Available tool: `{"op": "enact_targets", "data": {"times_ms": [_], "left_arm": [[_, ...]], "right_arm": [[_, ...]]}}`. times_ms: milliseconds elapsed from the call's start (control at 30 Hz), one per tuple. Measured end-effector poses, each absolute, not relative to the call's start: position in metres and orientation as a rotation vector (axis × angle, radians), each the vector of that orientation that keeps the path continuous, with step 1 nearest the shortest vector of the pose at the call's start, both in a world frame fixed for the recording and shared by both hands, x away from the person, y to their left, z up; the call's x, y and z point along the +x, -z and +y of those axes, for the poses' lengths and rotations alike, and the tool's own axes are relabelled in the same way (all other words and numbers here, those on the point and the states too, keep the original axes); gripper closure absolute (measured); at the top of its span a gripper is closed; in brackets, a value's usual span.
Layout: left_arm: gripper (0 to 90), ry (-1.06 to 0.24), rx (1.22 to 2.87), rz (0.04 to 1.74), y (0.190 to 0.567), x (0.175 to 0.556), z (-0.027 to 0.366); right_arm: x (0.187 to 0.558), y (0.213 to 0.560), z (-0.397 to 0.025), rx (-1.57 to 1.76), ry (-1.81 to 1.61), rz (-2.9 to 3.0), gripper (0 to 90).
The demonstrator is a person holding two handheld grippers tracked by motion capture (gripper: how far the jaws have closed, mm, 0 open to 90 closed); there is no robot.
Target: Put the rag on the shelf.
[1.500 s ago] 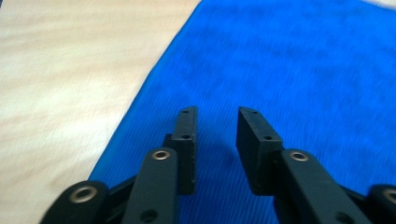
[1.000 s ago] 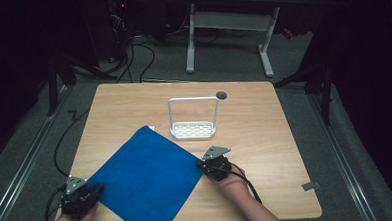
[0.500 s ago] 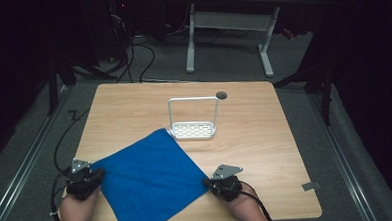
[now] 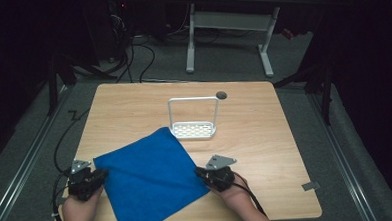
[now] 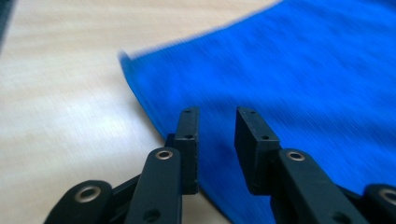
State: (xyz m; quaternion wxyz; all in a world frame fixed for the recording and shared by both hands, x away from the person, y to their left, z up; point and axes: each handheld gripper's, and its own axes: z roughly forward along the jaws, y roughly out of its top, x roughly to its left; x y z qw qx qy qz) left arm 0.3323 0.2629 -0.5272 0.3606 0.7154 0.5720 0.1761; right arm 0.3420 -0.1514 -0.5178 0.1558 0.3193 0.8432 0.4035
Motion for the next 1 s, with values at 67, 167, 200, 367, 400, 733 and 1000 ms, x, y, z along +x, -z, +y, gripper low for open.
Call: {"op": "enact_targets", "data": {"times_ms": [67,167,200,367,400,733,1000], "left_arm": [[70.8,-0.428,1.884,1.437,0.526,0.32,0.253],[70.9,-0.418,1.898,1.421,0.526,0.317,0.248],[70.9,-0.409,1.914,1.406,0.528,0.315,0.244],[72.8,-0.432,1.925,1.4,0.528,0.314,0.241],[73.1,-0.431,1.929,1.397,0.528,0.313,0.241],[73.9,-0.356,1.975,1.308,0.527,0.315,0.225],[74.5,-0.33,2.024,1.232,0.527,0.33,0.194]], "right_arm": [[0.373,0.521,-0.135,0.924,-1.102,2.413,86.6],[0.397,0.525,-0.125,0.961,-1.063,2.429,88.3],[0.403,0.527,-0.122,0.968,-1.047,2.446,88.9],[0.407,0.529,-0.12,0.942,-1.022,2.467,90.0],[0.403,0.528,-0.122,0.939,-1.013,2.467,90.0],[0.346,0.528,-0.161,0.923,-1.0,2.468,90.0],[0.31,0.526,-0.196,0.965,-0.969,2.45,90.0]]}}
